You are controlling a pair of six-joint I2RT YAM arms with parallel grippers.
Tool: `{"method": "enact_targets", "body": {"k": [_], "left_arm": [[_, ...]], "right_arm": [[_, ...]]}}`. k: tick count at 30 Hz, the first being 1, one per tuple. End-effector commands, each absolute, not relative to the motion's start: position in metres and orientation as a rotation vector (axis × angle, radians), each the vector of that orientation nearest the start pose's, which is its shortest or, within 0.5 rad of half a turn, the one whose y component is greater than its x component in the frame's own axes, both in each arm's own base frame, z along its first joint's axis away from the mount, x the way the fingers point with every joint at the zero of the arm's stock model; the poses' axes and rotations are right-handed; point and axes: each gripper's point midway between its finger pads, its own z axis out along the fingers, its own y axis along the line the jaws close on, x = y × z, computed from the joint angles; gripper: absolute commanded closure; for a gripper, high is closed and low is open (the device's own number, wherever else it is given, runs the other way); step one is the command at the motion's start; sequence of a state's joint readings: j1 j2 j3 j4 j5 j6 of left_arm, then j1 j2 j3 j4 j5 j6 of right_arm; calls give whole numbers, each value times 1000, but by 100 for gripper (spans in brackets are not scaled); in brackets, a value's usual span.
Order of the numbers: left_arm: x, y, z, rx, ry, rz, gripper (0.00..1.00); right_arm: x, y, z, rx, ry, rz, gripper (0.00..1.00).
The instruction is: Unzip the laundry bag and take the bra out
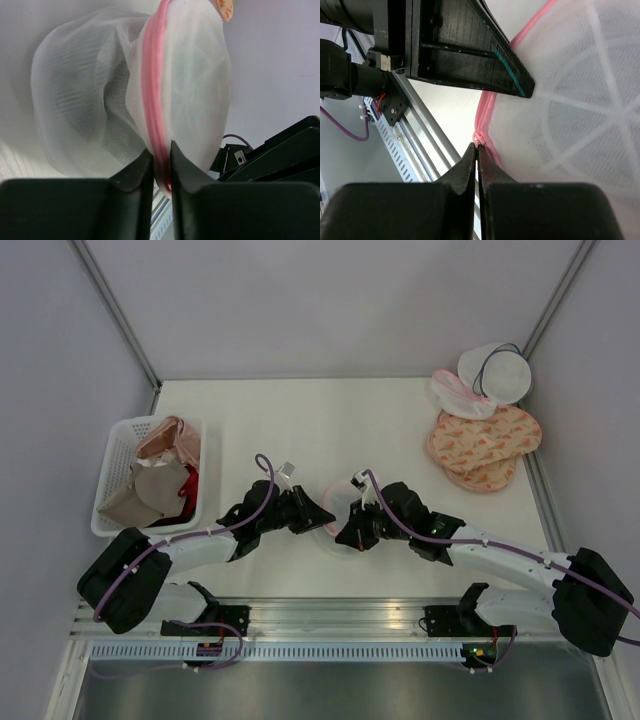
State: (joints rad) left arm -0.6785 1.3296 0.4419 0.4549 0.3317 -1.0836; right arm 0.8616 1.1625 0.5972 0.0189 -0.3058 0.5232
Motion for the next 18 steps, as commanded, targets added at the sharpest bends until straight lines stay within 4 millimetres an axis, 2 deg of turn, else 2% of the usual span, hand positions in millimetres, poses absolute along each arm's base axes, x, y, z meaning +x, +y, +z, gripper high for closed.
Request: {"method": "enact_targets", "body": {"k": [1,3,8,9,10,12,13,16,18], "left_arm": [[232,-295,113,-257,2222,-1361,85],[232,-293,112,-265,2226,-1341,93],[235,-291,112,-254,2226,-1310,98],[235,-291,111,-244,2232,-1300,98],[235,-290,110,-242,2236,-1289,98],[237,-289,110,-225,2241,-1269,98],[238,-288,110,-225,2242,-1261,98],[239,-287,113,-195,2237,-1257,98],[240,-288,115,-147,2236,-1257,98]], "right_arm": [[163,301,132,-604,2193,1088,100],[157,296,124,-611,2229,1070,100],[157,278,104,-581,2327,904,100],[166,270,102,-538,2333,815,100],[165,259,91,-527,2394,734,99],[179,242,87,-438,2413,580,100],[179,230,80,-416,2446,500,100],[191,210,76,-325,2452,342,100],[197,206,78,-291,2434,300,99]]}}
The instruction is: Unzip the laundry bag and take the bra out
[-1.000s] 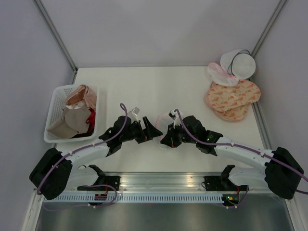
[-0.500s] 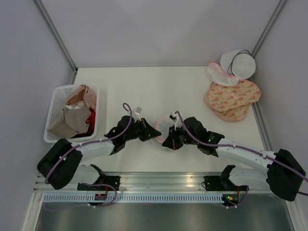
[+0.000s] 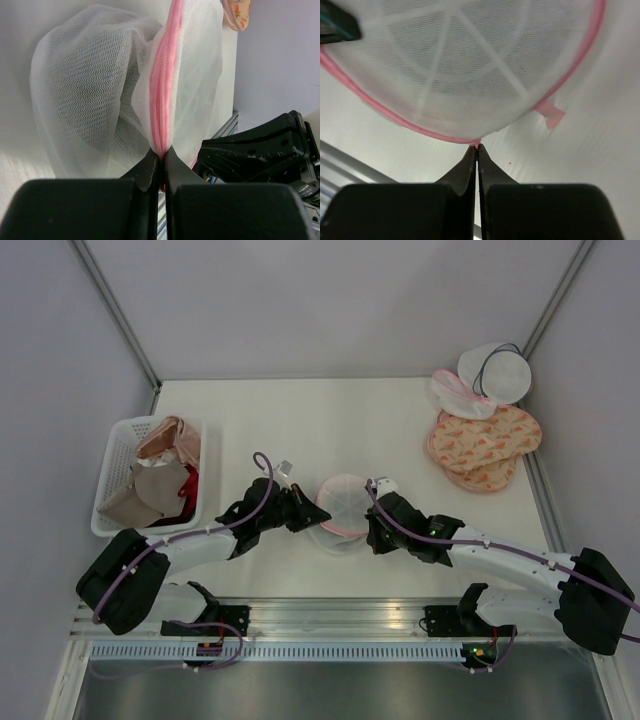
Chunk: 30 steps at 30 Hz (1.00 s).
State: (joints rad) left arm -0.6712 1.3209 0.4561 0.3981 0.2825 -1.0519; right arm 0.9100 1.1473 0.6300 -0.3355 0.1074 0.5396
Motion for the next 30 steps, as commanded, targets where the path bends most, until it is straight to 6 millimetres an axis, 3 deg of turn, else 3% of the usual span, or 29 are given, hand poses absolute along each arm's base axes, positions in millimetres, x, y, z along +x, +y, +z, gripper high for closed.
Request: {"method": "enact_targets", "body": {"k": [1,6,7,9,10,11,14,15,18,21,22,23,24,26,27,28,30], "left_arm": [[244,-288,120,-132,2228,-1257,98],[255,-294,129,74,2234,-1264,98],[260,-299,141,129,2218,-1298,98],[268,-304,133,235,2250,-1290,98],[280,-311,148,271,2211,-1302,98],[277,-318,151,371,2188,-1342,97],[297,-330,158,417,2141,-1331,66],[301,-331,159,412,2135,-1321,33],[312,-326,168,334,2119,-1265,2],[312,-304,179,200,2114,-1152,0],[306,-293,169,156,2144,-1115,0],[303,-282,188,104,2093,-1089,0],[292,-272,173,67,2143,-1060,0],[277,-262,187,14,2103,-1090,0],[269,-259,187,7,2102,-1106,0],[256,-257,173,-17,2144,-1123,0],[240,-255,176,-29,2128,-1167,0]], "right_arm": [[200,203,79,-278,2423,275,100],[209,210,90,-298,2372,291,100],[210,215,93,-307,2363,324,100],[210,223,95,-320,2350,371,100],[209,226,96,-331,2348,389,100],[207,231,97,-344,2347,424,100],[206,238,100,-349,2338,471,100],[207,240,101,-340,2330,481,100],[207,244,105,-325,2321,515,100],[205,250,109,-322,2314,566,100],[206,256,116,-316,2283,612,100],[204,259,117,-324,2279,645,100],[199,274,128,-356,2246,754,100],[188,290,134,-418,2216,887,100],[185,298,139,-436,2194,951,99],[181,313,152,-470,2135,1058,100],[180,326,159,-488,2090,1133,100]]}}
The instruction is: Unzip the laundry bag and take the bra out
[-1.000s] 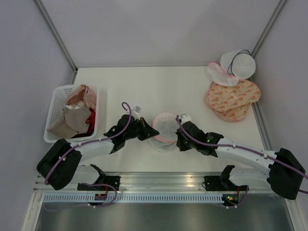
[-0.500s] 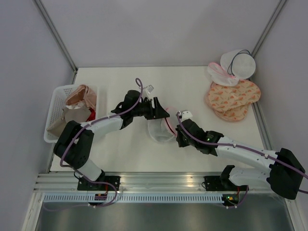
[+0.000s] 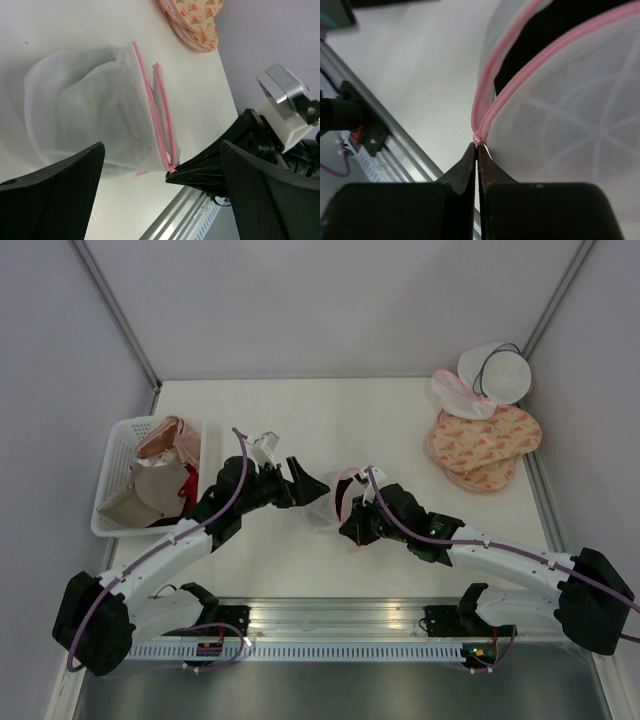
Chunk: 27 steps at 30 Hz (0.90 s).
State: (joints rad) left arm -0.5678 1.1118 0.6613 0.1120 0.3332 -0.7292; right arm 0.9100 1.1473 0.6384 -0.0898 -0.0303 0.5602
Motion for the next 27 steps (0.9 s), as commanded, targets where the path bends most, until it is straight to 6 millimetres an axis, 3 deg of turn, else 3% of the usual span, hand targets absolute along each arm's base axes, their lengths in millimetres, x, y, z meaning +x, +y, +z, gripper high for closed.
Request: {"method": "enact_targets", "body": {"k": [1,3,6,8,9,12,15,19,20,22,25,27], "left_arm": [[232,-254,166,-58,2145,-1190,0],[218,-252,155,-58,2152,-1212,0],[215,-249,146,-88,2148,-1217,0],[214,-246,135,-112,2171,-1199,0],[212,-246,130,-111,2185,-1195,0],[212,-243,123,-136,2205,-1174,0],[211,-240,121,-151,2200,-1170,0],[210,-238,128,-165,2167,-1187,0],[209,-238,128,-171,2170,-1186,0],[207,-237,127,-170,2174,-1193,0],[204,-236,125,-176,2185,-1196,0],[202,-236,126,-171,2179,-1207,0]], "right_arm": [[180,330,160,-491,2087,1158,100],[181,342,157,-505,2088,1196,100],[182,357,153,-522,2085,1257,100],[184,362,152,-521,2097,1271,79],[185,362,148,-519,2116,1261,50],[188,351,152,-474,2111,1202,26],[191,327,163,-436,2086,1099,11],[198,295,175,-350,2068,957,9],[195,280,174,-318,2093,905,10],[212,251,172,-171,2085,740,10],[223,193,154,50,2140,422,10],[219,171,136,121,2193,301,10]]}}
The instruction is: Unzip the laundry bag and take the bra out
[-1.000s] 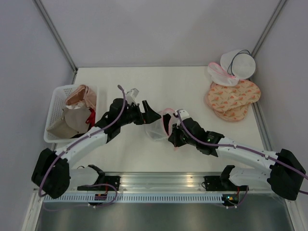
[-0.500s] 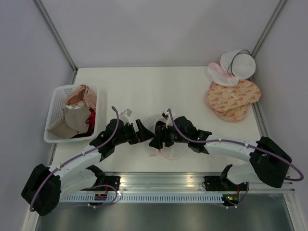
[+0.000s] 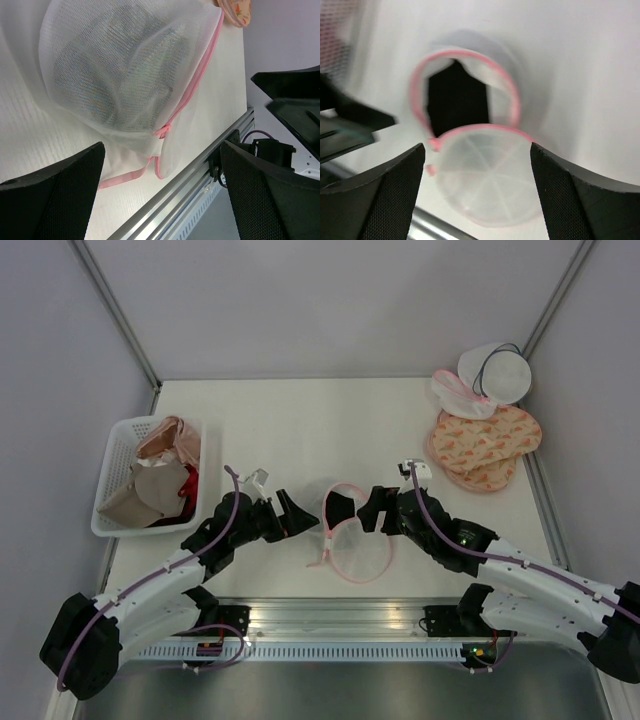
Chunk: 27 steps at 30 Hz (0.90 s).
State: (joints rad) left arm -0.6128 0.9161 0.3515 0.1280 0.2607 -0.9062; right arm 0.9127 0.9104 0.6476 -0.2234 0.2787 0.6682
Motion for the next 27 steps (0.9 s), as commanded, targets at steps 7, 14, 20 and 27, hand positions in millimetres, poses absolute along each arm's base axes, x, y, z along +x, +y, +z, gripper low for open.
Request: {"method": "enact_targets", "body": {"k": [7,14,20,27], "left_arm": [[198,-232,132,-164,2168,-1205,0],[195,-231,133,-160,2173,-1204,0],[194,-230,133,-155,2172,-1201,0],[191,-227,144,-143,2149,-1204,1]], "right_arm": [[203,163,74,133,2275,296,11],[197,191,48,113,2276,532,16],[189,213,32,85,2289,740,55],[183,220,60,-5,2277,795,100]]}}
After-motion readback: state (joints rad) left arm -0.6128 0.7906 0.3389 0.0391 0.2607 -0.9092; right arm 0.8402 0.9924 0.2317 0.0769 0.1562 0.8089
